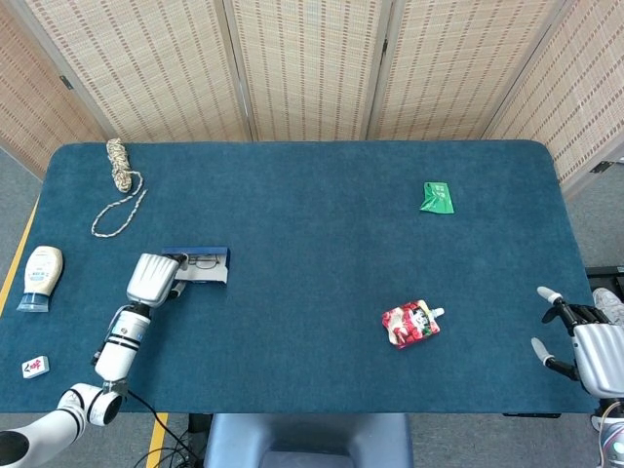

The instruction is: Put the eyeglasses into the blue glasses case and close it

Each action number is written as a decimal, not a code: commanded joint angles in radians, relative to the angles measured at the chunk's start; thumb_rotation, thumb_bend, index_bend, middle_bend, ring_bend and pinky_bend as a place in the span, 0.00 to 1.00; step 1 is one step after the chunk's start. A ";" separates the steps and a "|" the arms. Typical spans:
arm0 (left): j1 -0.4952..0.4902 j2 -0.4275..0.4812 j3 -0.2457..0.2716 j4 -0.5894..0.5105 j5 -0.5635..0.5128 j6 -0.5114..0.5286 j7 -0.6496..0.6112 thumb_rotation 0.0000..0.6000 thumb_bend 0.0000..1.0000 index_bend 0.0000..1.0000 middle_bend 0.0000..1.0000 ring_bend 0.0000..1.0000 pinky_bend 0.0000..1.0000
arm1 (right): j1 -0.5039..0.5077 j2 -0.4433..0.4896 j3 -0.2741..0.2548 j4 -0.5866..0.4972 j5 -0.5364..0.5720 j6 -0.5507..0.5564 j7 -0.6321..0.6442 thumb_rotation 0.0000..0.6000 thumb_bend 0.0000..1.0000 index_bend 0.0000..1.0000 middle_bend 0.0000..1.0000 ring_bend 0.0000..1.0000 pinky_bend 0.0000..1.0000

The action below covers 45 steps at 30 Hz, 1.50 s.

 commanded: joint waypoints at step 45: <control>0.004 0.376 0.036 -0.569 -0.163 -0.204 0.171 1.00 0.45 0.60 0.94 0.93 1.00 | -0.003 0.003 -0.002 -0.004 -0.013 0.013 0.003 1.00 0.29 0.17 0.47 0.39 0.30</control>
